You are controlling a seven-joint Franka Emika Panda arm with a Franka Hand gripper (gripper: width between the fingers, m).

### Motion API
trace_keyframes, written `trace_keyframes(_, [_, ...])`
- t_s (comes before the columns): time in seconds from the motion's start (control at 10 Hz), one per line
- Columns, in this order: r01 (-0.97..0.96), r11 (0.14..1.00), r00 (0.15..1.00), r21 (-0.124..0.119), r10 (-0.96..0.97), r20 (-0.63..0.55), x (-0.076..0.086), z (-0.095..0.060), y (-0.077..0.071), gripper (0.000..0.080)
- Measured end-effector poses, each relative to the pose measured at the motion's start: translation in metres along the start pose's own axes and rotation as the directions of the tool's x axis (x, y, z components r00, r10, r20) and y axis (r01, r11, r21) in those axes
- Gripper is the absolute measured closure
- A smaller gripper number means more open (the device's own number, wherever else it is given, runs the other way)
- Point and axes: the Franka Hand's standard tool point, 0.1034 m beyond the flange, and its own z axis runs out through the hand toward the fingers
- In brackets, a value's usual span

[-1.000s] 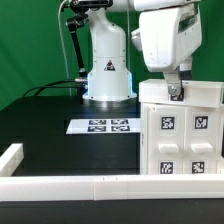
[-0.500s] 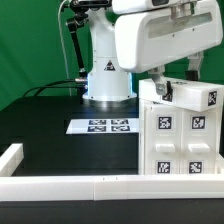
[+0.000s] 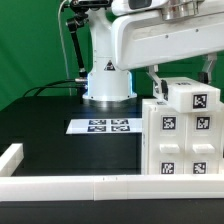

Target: Assemble cabinet

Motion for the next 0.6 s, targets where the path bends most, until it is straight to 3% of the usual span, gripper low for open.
trace_keyframes(0.2, [-0.211, 0.977, 0.977, 0.002, 0.211, -0.014, 0.0013, -0.0004, 0.0002, 0.0243])
trace_keyframes(0.6, [-0.397, 0.918, 0.918, 0.007, 0.397, -0.013, 0.0016, -0.0006, -0.0001, 0.0243])
